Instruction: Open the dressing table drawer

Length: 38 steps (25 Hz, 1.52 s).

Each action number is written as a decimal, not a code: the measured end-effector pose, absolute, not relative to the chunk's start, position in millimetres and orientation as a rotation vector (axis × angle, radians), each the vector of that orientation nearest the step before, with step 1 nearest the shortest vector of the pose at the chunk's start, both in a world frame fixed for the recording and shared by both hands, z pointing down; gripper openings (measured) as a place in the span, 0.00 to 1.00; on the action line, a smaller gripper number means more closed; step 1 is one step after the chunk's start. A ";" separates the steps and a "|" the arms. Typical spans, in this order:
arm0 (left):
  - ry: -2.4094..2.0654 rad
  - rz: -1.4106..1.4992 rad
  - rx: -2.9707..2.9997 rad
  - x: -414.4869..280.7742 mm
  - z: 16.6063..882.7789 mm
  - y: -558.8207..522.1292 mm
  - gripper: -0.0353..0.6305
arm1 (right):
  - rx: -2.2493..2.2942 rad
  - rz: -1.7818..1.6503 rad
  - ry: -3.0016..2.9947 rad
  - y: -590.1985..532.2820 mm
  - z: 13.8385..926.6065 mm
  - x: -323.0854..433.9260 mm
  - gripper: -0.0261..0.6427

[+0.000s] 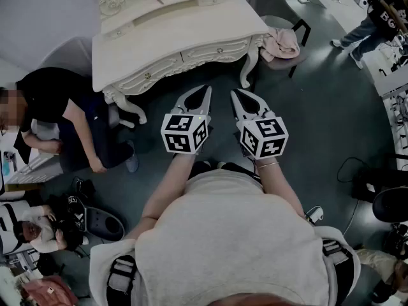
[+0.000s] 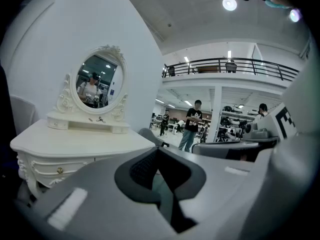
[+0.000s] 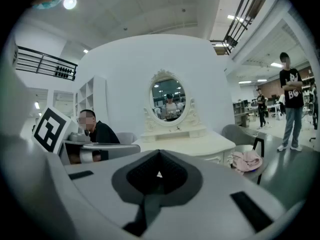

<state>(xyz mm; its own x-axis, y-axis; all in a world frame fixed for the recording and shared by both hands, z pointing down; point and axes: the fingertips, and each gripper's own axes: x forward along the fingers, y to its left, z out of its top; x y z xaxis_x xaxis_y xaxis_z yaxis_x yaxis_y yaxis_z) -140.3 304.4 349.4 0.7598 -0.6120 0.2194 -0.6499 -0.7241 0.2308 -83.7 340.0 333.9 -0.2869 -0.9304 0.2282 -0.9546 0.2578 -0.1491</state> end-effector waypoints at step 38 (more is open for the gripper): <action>-0.890 0.183 2.631 -86.1 394.5 253.5 0.06 | 1.778 0.534 -2.451 278.8 382.3 -42.6 0.05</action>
